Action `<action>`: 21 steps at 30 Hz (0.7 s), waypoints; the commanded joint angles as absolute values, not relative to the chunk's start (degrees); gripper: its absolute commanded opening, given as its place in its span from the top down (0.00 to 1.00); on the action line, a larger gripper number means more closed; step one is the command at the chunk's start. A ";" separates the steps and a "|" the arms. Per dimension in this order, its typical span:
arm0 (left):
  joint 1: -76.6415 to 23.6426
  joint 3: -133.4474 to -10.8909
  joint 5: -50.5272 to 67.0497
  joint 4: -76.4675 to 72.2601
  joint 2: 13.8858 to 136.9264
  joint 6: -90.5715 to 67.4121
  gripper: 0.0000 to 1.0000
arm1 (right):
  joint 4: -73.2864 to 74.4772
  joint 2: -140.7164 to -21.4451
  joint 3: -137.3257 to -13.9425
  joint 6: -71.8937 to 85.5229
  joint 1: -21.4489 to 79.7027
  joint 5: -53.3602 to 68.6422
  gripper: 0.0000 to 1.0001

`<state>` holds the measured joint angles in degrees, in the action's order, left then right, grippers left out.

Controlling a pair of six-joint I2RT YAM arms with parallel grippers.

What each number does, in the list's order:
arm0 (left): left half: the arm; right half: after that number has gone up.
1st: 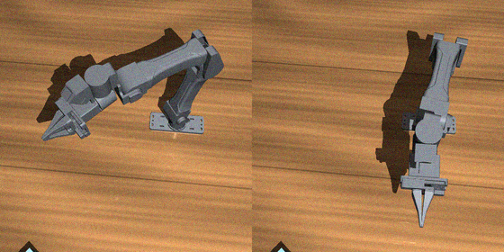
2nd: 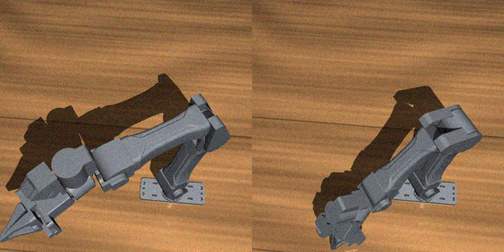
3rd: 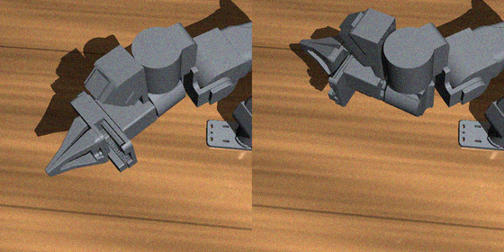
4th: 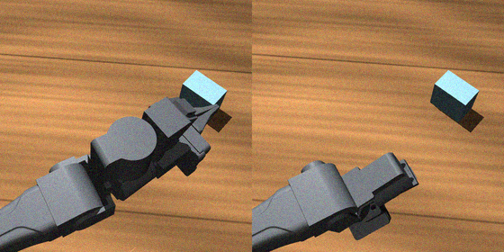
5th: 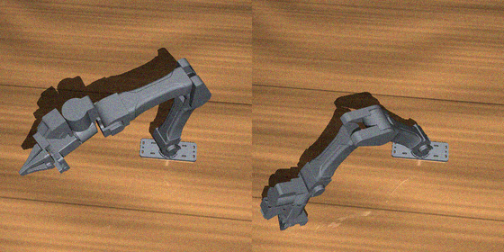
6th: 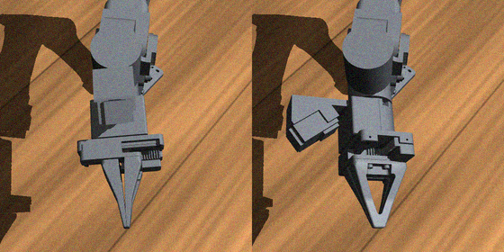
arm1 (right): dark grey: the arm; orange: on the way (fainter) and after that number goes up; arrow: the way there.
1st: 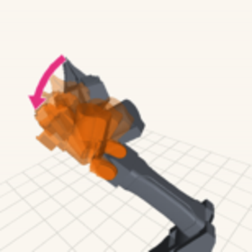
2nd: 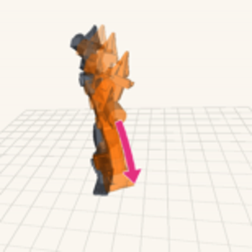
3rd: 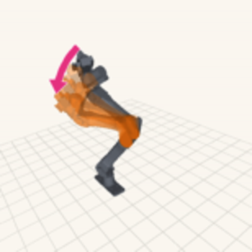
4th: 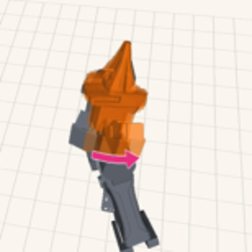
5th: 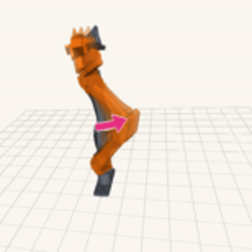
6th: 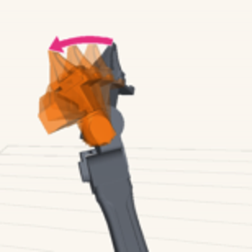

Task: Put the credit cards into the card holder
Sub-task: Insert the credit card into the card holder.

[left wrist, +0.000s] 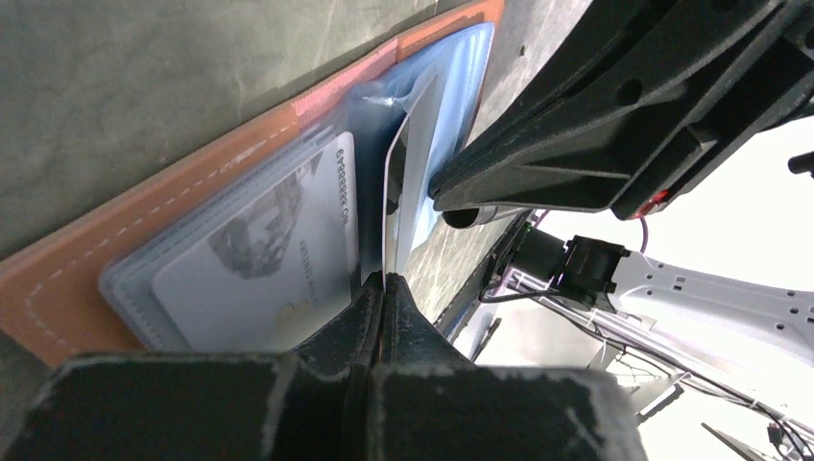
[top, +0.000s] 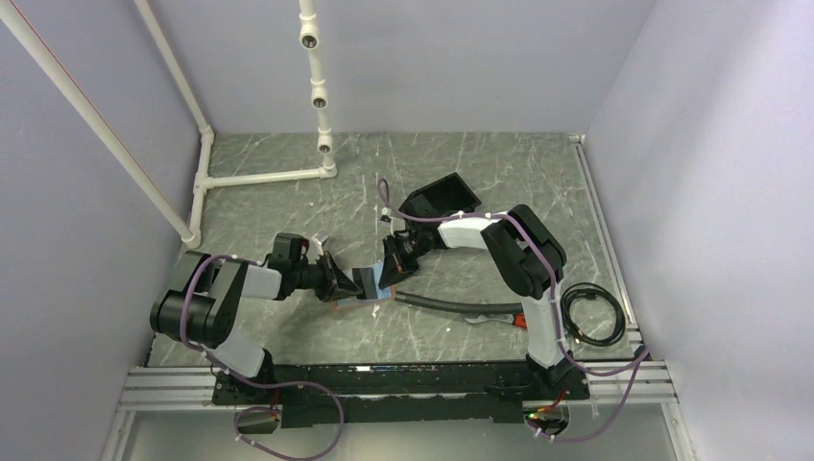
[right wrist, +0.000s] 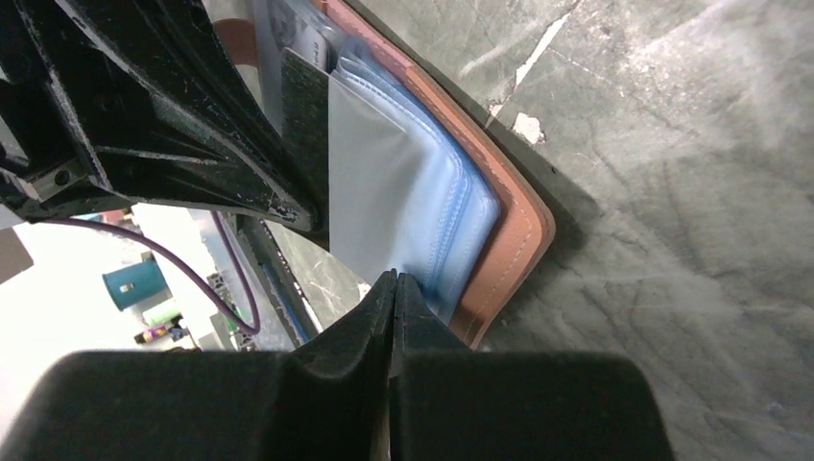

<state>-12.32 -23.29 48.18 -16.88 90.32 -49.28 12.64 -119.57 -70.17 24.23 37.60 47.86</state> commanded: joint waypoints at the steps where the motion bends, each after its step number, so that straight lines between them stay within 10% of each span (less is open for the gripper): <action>1: -15.05 -25.02 44.84 -15.43 90.53 -50.69 1.00 | 18.96 -118.22 -70.66 22.14 37.86 36.87 0.96; 10: -17.94 -29.82 33.12 2.79 80.96 -47.46 0.50 | 21.55 -113.18 -69.92 23.15 36.88 34.87 0.87; 21: -21.53 -35.10 29.14 6.00 85.37 -46.17 0.52 | 17.46 -115.21 -69.55 24.85 36.03 37.24 0.87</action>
<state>-19.59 -32.84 31.42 5.30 82.21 -47.20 19.62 -114.56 -69.67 24.49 35.83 37.32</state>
